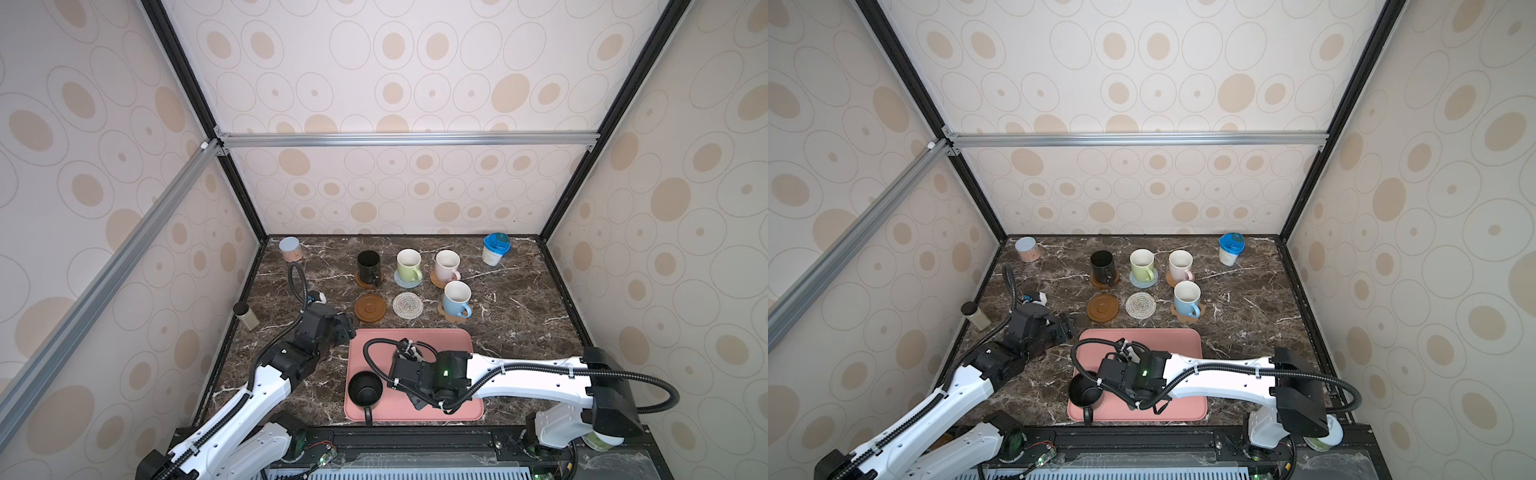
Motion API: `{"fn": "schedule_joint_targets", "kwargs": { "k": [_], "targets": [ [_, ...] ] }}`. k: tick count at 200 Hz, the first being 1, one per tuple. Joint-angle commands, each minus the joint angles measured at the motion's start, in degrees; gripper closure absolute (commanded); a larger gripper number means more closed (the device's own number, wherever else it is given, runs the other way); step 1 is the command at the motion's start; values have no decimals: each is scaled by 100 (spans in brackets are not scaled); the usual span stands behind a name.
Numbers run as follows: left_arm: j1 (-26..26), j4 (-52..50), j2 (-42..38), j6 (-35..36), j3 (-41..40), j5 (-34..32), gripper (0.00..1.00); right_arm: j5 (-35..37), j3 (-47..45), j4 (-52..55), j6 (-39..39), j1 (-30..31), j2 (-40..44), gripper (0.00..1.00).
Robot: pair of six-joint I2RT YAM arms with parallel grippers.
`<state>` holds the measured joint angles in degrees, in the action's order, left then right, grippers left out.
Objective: Place cups on coasters
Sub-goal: Pick up the cup from the tray, then place the cup on the coaster.
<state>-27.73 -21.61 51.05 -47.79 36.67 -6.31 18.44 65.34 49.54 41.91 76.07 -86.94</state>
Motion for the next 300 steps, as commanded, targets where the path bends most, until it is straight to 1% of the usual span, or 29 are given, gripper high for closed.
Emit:
{"fn": "schedule_joint_targets", "kwargs": {
  "k": [1,41,62,122,162,199,253,300],
  "targets": [
    [48,-120,-94,-63,148,-147,25,372,-60,-296,-242,-138,294,91],
    [48,-150,-104,-62,182,-169,25,393,-68,-546,-610,-484,456,91],
    [48,-150,-95,-52,183,-179,25,357,19,-646,-946,-736,485,91],
    [44,-159,-104,-59,160,-238,25,-179,364,-998,-1994,-1788,324,91],
    [57,-163,-140,-115,148,-323,25,-675,860,-1207,-2608,-2500,-142,91],
    [66,-160,-173,-151,135,-371,25,-1009,1446,-1310,-3034,-2946,-714,91],
    [74,-170,-199,-170,100,-367,25,-1274,2206,-1314,-3413,-3308,-1499,92],
    [87,-194,-264,-180,69,-363,25,-1338,2436,-1382,-3506,-3590,-1808,92]
  ]
}}
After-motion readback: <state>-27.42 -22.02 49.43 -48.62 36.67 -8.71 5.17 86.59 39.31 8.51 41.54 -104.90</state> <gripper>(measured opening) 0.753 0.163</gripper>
